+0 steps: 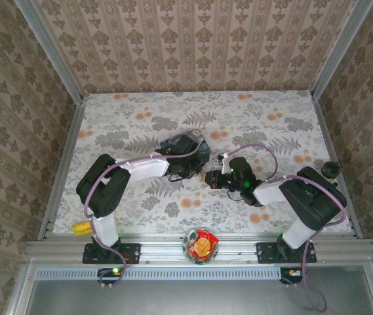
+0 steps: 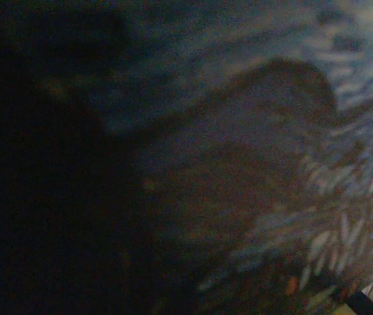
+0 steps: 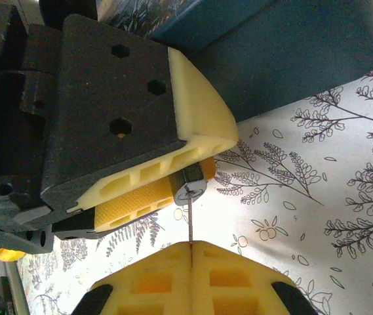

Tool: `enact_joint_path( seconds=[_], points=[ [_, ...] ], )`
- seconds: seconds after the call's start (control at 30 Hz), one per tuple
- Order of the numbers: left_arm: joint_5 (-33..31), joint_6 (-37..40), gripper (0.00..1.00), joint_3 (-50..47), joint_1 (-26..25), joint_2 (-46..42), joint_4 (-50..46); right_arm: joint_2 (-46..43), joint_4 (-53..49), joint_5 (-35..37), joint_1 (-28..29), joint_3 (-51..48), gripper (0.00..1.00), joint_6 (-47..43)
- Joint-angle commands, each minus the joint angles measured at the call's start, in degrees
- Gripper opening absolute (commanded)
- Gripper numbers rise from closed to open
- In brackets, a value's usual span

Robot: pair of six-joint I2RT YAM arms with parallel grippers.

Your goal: Unlock the padlock with the key

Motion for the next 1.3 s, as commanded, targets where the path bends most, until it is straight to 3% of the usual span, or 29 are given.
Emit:
enact_joint_path(
  seconds=[0.0,0.8,1.27],
  points=[
    [2.58,-2.53,0.09,-0.55,0.04,-0.93,-0.63,0.31,1.44,2.9,0.31,1.73,0.0,-0.48],
    [2.49,-2.79,0.09,-1.21,0.12,-1.1,-0.63,-2.68,2.23,2.52,-0.21,0.07,0.0,-1.49],
    [3.83,-3.67,0.09,-1.08,0.13,-1.04,0.33,-0.03,4.14,1.82,-0.13,0.77,0.0,-0.35]
  ],
)
